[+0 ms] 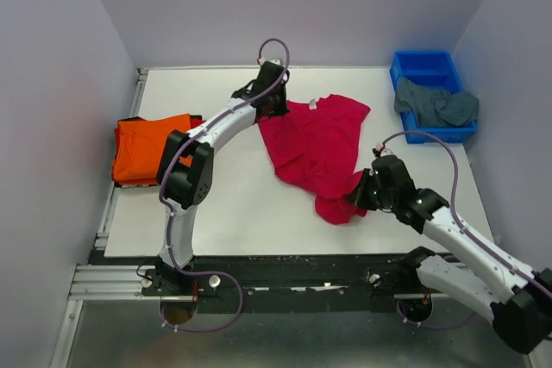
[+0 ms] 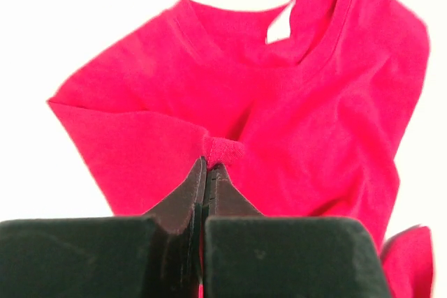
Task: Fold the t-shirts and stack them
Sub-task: Flatten out the tshirt
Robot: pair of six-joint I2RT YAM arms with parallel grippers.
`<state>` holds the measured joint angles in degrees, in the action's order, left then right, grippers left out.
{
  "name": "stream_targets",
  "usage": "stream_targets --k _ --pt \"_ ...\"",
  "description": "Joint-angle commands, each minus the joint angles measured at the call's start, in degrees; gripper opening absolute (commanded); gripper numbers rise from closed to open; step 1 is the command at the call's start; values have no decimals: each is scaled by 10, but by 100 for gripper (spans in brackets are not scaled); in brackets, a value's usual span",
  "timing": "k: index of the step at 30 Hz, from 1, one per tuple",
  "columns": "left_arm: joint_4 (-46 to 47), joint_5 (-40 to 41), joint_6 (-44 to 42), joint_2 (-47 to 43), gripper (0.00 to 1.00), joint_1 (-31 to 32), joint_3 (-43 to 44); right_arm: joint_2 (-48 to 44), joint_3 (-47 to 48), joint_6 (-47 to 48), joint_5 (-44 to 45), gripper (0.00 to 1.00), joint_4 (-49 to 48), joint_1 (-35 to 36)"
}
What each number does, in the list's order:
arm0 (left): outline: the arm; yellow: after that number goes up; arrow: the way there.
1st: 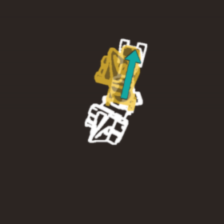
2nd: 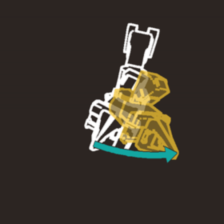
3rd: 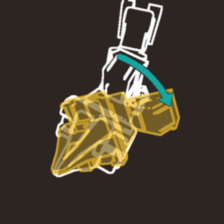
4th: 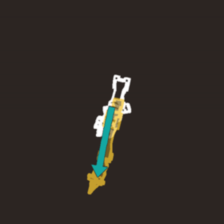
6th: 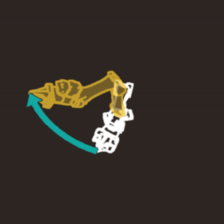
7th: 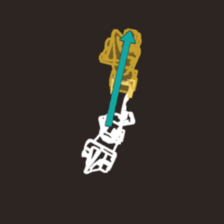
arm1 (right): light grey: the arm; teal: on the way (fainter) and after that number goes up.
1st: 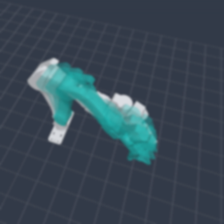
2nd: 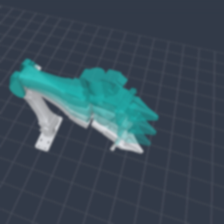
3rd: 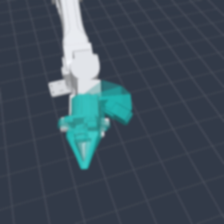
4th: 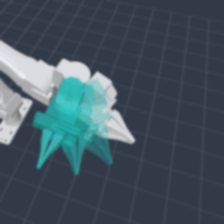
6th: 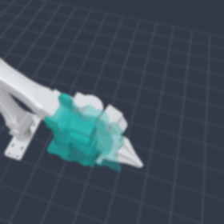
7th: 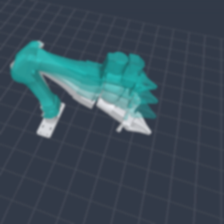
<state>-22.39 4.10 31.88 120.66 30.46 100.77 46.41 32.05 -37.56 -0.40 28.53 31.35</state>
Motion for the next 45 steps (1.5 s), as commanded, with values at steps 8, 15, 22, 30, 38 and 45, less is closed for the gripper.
stream_targets --k 8,15,22,30,38,45 --pt "16 -46 66 -174 0 -145 -36 176 204 32 -19 1 -16 -214" --pt "-35 -56 82 -202 0 -209 68 260 510 64 -72 1 65 -274" --pt "30 -21 99 -369 0 -220 -105 148 424 40 -2 1 95 -285" --pt "220 -46 163 -521 0 -158 -511 -44 41 -61 107 49 38 -296" --pt "201 -36 138 -626 0 -147 -626 19 16 53 -42 63 -56 -295" --pt "202 -62 134 -663 0 -145 -680 218 142 91 -43 60 -101 -269"
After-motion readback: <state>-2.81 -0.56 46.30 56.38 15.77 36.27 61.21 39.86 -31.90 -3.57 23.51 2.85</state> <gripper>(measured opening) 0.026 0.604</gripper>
